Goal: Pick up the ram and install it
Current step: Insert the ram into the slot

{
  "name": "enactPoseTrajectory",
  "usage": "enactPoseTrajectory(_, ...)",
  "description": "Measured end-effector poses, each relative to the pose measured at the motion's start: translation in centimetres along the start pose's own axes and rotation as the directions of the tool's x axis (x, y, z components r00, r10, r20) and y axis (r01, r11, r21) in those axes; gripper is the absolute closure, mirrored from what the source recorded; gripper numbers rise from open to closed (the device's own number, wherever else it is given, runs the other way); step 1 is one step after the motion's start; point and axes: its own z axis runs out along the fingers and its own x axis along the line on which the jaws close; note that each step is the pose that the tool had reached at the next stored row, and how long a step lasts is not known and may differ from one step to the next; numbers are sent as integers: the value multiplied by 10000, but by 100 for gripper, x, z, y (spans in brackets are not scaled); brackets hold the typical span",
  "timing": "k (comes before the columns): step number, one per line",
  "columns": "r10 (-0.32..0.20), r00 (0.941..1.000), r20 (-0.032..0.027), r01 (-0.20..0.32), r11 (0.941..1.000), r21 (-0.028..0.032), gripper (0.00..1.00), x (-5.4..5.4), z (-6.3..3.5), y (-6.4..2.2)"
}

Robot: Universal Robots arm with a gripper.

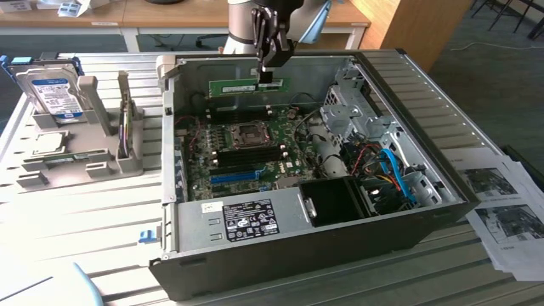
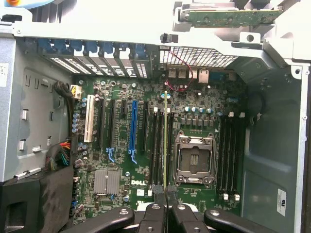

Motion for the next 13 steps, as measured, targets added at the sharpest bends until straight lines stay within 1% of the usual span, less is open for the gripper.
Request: enactPoseTrajectory(13, 0, 10000, -9, 0, 10000, 0, 89, -1, 67, -3)
